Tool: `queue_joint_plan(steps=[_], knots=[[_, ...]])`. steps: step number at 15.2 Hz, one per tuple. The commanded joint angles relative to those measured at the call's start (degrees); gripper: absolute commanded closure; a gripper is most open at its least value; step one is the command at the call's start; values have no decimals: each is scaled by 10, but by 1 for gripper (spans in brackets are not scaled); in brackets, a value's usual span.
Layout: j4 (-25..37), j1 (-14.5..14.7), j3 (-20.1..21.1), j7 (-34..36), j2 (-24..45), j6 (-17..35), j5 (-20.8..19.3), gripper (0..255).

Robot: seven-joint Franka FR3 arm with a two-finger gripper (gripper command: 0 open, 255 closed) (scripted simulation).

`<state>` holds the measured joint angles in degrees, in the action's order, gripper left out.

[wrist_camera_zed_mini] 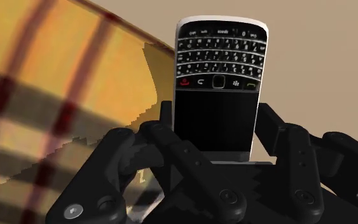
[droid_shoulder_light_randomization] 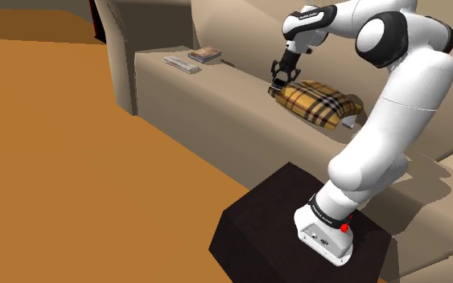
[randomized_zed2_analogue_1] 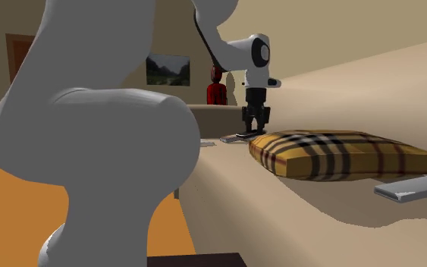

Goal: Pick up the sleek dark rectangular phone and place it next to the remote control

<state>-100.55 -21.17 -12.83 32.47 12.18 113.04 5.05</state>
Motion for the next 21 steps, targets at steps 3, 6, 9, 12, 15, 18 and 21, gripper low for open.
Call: queue_joint_plan(steps=[3, 6, 9, 12, 15, 18, 21], knots=[[-54, -24, -19, -43, -39, 12, -6, 255], [-86, -42, -35, -76, -64, 18, -11, 255], [-111, -58, -54, -110, -85, 23, -16, 255], [-131, -75, -74, -145, -101, 25, -20, 255], [-130, -71, -72, -147, -109, 36, 159, 0], [-185, -51, -51, 5, -179, 84, 58, 0], [-214, -52, -22, 106, -210, 106, -7, 0]])
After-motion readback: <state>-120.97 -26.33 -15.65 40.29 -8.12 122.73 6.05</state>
